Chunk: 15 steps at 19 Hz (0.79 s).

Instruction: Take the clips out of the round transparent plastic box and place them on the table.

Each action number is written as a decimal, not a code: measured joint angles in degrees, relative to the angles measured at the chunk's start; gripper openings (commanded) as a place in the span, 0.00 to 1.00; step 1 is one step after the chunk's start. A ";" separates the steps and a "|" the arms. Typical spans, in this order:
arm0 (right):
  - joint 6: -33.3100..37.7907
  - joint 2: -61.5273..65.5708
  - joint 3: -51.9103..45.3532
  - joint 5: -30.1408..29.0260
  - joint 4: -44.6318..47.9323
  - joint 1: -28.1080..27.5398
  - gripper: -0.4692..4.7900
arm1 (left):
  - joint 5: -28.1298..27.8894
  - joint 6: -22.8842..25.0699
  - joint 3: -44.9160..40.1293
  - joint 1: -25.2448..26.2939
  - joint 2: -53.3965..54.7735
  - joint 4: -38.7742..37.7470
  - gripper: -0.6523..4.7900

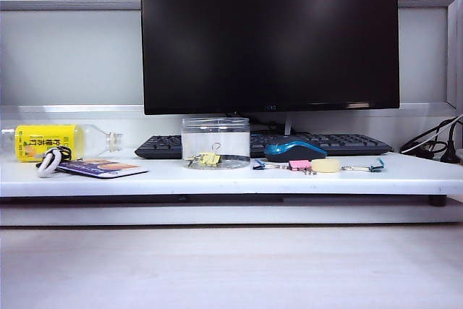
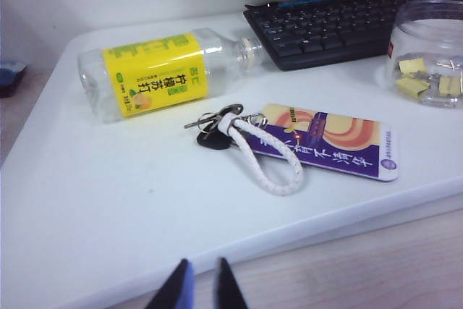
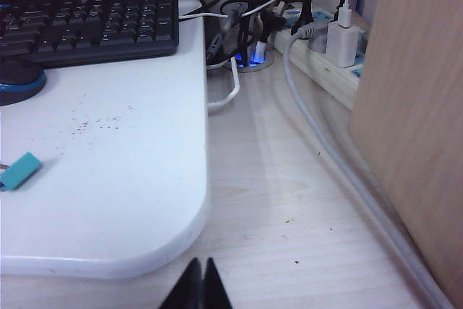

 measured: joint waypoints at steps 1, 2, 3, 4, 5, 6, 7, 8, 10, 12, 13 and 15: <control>0.00 0.00 0.00 0.00 -0.02 0.00 0.11 | 0.00 0.00 0.00 0.00 0.00 -0.02 0.22; 0.00 0.00 0.00 0.02 -0.02 0.00 0.11 | 0.00 0.00 0.00 0.00 0.00 -0.02 0.22; -0.02 0.00 0.00 0.00 -0.02 0.00 0.11 | 0.00 0.00 0.00 0.00 0.00 -0.02 0.22; 0.00 0.00 0.00 0.02 -0.02 0.00 0.11 | 0.00 0.00 0.00 0.00 0.00 -0.02 0.22; -0.02 0.00 0.00 0.02 -0.04 0.00 0.11 | 0.02 0.00 0.00 0.00 0.00 -0.02 0.22; -0.02 0.00 0.00 0.00 -0.04 0.00 0.11 | 0.00 0.00 0.00 0.00 0.00 -0.02 0.22; 0.00 0.00 0.00 0.00 -0.04 0.00 0.11 | 0.00 0.00 0.00 0.00 0.00 -0.02 0.22; 0.00 0.00 0.00 0.02 -0.04 0.00 0.11 | 0.00 0.00 0.00 0.00 0.00 -0.02 0.22; 0.00 0.00 0.00 0.02 -0.04 0.00 0.11 | 0.00 0.00 0.00 0.00 0.00 -0.02 0.22; 0.00 0.00 0.00 0.00 -0.04 0.00 0.11 | 0.00 0.00 0.00 0.00 0.00 -0.02 0.22; 0.00 0.00 0.00 -0.07 -0.04 0.00 0.11 | 0.00 0.00 0.00 0.00 0.00 -0.02 0.22; 3.85 0.00 0.00 -2.67 -0.04 0.00 0.11 | 0.26 -0.04 0.00 0.00 0.00 0.00 0.22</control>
